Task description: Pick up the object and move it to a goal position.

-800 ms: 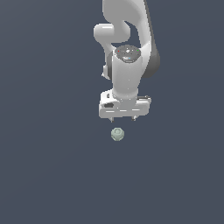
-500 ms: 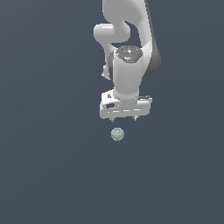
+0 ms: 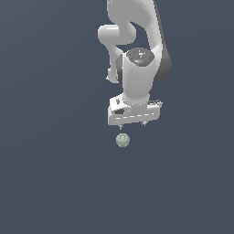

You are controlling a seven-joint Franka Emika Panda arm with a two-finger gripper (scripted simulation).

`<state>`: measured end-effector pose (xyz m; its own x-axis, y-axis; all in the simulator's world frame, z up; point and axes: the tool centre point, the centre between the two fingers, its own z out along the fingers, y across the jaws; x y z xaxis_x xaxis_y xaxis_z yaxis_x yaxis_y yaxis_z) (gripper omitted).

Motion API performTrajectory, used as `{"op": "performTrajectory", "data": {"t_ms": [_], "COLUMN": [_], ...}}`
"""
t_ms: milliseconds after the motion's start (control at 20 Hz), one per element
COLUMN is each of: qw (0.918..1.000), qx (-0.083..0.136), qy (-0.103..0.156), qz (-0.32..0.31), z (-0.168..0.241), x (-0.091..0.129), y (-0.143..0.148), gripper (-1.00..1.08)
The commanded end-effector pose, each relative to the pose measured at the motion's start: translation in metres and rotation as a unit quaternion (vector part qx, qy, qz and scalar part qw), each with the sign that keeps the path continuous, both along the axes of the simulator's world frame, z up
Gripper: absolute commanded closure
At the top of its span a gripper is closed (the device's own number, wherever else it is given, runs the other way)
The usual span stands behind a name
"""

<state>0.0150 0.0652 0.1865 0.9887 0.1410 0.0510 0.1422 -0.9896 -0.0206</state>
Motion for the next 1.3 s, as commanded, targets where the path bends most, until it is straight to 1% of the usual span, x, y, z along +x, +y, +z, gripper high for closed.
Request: {"op": "performTrajectory", "data": {"t_ms": [0, 350, 700, 900, 1250], "qw": [1.0000, 0.9996, 0.9962, 0.9907, 0.9759], "qx": [0.000, -0.004, -0.010, -0.014, -0.019], "qy": [0.000, 0.002, 0.005, 0.009, 0.015], "qz": [0.001, 0.028, 0.087, 0.135, 0.217], "z": [0.000, -0.010, -0.030, -0.046, -0.074], "x": [0.000, 0.000, -0.001, -0.003, -0.006], "y": [0.000, -0.004, -0.012, -0.018, -0.027], "gripper": [-0.92, -0.92, -0.92, -0.92, -0.92]}}
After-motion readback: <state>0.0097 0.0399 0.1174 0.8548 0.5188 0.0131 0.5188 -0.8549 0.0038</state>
